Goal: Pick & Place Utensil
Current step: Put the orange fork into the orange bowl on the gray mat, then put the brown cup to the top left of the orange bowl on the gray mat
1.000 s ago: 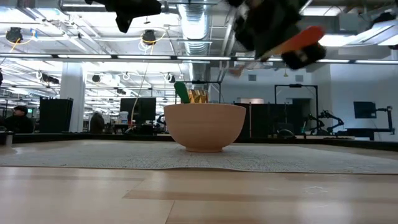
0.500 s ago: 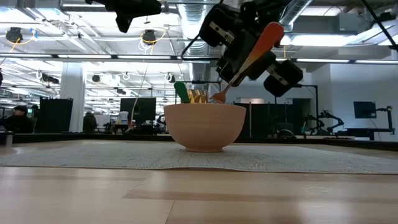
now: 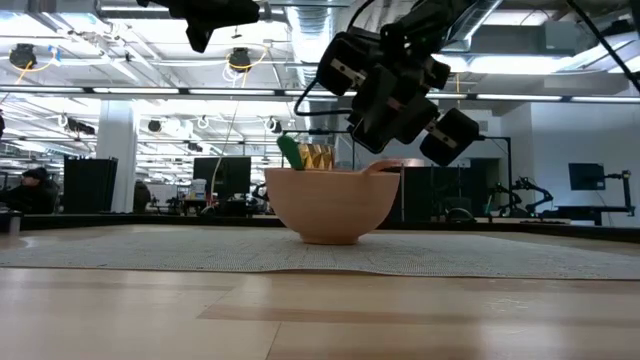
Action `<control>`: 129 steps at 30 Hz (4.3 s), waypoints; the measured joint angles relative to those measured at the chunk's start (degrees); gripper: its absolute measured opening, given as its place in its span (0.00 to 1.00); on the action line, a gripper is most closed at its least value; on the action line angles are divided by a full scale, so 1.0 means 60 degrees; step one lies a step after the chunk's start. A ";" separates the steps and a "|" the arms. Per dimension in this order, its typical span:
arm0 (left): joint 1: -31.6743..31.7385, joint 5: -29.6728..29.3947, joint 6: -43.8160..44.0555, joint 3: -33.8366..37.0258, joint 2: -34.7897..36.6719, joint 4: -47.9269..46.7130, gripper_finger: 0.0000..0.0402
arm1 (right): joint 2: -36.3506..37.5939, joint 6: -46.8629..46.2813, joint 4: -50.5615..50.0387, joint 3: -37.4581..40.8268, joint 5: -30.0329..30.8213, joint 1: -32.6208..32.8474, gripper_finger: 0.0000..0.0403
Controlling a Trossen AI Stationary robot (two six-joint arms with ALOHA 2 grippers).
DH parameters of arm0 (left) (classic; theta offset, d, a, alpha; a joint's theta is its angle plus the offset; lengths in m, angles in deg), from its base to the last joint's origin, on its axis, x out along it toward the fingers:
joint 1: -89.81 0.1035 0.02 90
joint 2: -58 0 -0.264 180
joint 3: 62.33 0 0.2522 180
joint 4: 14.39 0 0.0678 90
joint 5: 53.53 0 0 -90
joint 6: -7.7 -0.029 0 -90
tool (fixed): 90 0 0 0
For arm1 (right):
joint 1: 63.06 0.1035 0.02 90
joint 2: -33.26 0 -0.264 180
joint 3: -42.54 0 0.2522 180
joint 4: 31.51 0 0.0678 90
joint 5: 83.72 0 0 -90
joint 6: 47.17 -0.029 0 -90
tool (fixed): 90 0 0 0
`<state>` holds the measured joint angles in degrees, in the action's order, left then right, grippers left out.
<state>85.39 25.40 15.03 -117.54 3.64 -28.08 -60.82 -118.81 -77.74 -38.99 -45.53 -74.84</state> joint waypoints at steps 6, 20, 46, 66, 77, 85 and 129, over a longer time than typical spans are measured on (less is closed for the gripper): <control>0.0001 0.0001 -0.0001 0.0000 0.0000 -0.0003 0.16 | 0.0004 0.0120 0.0322 0.0000 -0.0165 -0.0096 0.15; -0.0001 -0.0002 -0.0001 0.0000 0.0000 0.0001 0.16 | 0.1958 0.2110 0.1997 0.0000 0.0600 -0.0206 0.10; 0.3072 0.2294 -0.2787 -0.1134 -0.0086 0.0918 0.25 | 0.7902 1.0090 -0.2303 -0.0223 0.8259 -0.1561 0.00; 0.4155 0.2279 -0.3109 -0.2936 -0.3827 -0.0150 0.34 | 0.8559 1.0899 0.7742 0.6689 0.4926 -0.3157 0.00; 0.5039 0.3072 -0.3600 -0.3333 -0.5403 -0.0387 0.34 | 0.8134 1.1001 0.8012 0.6685 0.3848 -0.3060 0.00; 0.5102 0.2979 -0.5301 -0.3332 -0.6183 -0.0246 0.34 | 0.8112 1.0958 0.8240 0.6681 0.4848 -0.3182 0.00; 0.3890 0.0697 -0.4187 -0.3162 -0.3191 -0.2671 0.04 | 0.8127 1.0925 0.8211 0.6685 0.4863 -0.3011 0.00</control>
<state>108.74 29.58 -10.09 -136.51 -15.51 -44.10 -12.06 -53.26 -28.47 1.12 -16.35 -92.91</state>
